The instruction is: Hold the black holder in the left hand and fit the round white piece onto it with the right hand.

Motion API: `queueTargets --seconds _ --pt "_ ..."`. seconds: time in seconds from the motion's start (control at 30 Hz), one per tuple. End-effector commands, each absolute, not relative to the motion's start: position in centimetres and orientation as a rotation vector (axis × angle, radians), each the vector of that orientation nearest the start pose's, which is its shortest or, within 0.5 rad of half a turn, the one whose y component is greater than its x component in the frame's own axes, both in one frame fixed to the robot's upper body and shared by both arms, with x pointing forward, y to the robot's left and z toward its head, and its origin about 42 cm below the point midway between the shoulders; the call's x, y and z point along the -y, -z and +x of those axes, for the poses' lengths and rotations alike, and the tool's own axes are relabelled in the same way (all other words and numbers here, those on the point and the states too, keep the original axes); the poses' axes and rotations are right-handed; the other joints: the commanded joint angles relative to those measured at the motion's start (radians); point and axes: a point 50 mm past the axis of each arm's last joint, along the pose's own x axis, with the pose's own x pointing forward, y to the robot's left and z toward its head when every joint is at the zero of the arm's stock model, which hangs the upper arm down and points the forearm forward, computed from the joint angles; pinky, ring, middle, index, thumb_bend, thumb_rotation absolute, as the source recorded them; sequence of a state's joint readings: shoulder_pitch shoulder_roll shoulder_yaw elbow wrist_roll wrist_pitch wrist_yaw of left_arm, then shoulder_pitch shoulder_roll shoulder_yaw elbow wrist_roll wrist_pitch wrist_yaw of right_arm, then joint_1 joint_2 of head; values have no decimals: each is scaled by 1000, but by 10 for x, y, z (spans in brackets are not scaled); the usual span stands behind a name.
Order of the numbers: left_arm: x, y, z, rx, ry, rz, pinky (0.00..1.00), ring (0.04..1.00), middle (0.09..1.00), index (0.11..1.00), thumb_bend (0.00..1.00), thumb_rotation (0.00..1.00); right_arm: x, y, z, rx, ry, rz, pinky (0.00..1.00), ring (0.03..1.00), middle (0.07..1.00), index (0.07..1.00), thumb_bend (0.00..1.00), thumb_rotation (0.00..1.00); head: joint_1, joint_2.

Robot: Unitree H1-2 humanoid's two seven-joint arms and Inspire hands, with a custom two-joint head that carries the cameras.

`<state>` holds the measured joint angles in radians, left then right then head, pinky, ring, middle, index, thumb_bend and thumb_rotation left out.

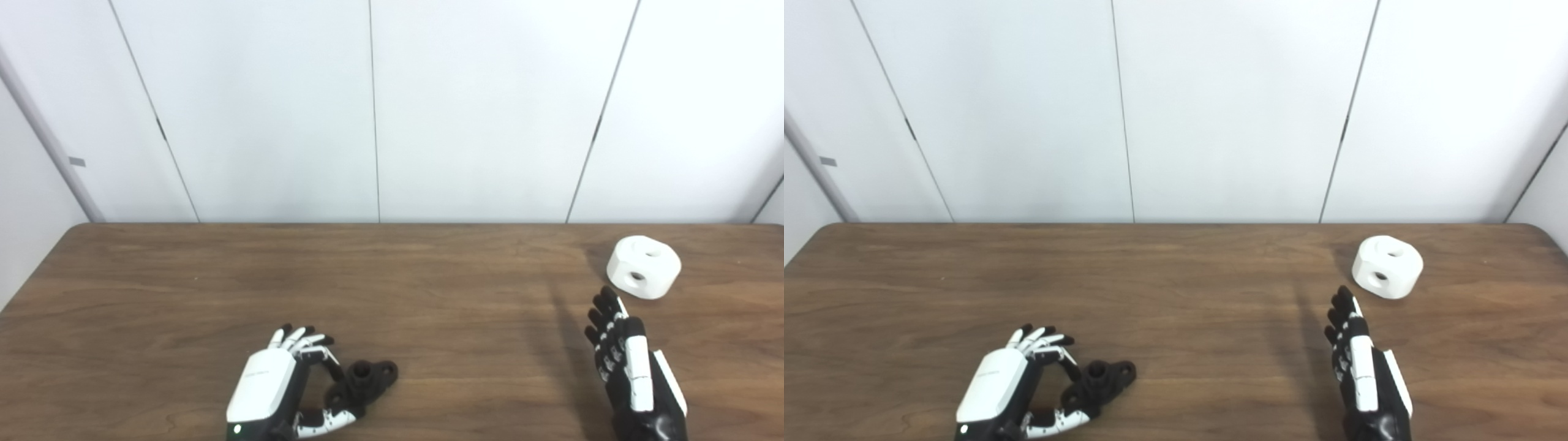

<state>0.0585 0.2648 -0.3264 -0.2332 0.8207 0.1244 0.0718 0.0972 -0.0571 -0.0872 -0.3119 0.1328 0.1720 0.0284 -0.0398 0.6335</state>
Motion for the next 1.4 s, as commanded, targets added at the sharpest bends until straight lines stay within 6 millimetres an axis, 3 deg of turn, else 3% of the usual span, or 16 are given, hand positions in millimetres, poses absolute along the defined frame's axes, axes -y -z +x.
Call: queueTargets --seconds 0.0,0.63,0.87,0.97,1.1,1.13,1.2,1.3,1.37 --pt "-199 -130 244 228 191 1037 1000 912 809 486 521 47 252 -165 252 134 46 65 1000 1000 1000 1000 612 1000 -5 2" --pt "-196 -119 236 227 215 1051 1000 909 800 485 522 48 264 -169 249 125 75 -13 1000 1000 998 1000 611 1000 -57 23" --pt "-204 -119 240 218 218 1049 1000 902 796 485 521 46 273 -183 254 139 154 -102 1000 971 972 949 603 743 -149 13" --pt "-208 -120 241 207 225 1035 1000 901 796 485 521 46 279 -193 258 157 212 -185 990 961 946 900 601 690 -186 9" --pt "-213 -121 242 203 228 1034 1000 894 787 485 521 45 289 -207 267 160 312 -327 819 879 889 837 670 644 -226 2" --pt "-214 -121 242 203 229 1035 1000 894 786 485 521 45 292 -212 270 162 335 -355 569 679 735 814 693 606 -237 0" --pt "-216 -121 243 203 231 1036 1000 890 784 485 521 45 296 -218 274 166 359 -391 572 697 734 804 693 548 -249 -1" --pt "-216 -122 244 203 237 1041 1000 886 782 485 521 45 307 -228 282 170 386 -471 865 879 863 802 689 509 -257 -5" --pt "-216 -123 244 202 239 1040 1000 887 780 485 520 44 313 -233 286 174 398 -492 964 929 895 799 692 459 -257 -5"
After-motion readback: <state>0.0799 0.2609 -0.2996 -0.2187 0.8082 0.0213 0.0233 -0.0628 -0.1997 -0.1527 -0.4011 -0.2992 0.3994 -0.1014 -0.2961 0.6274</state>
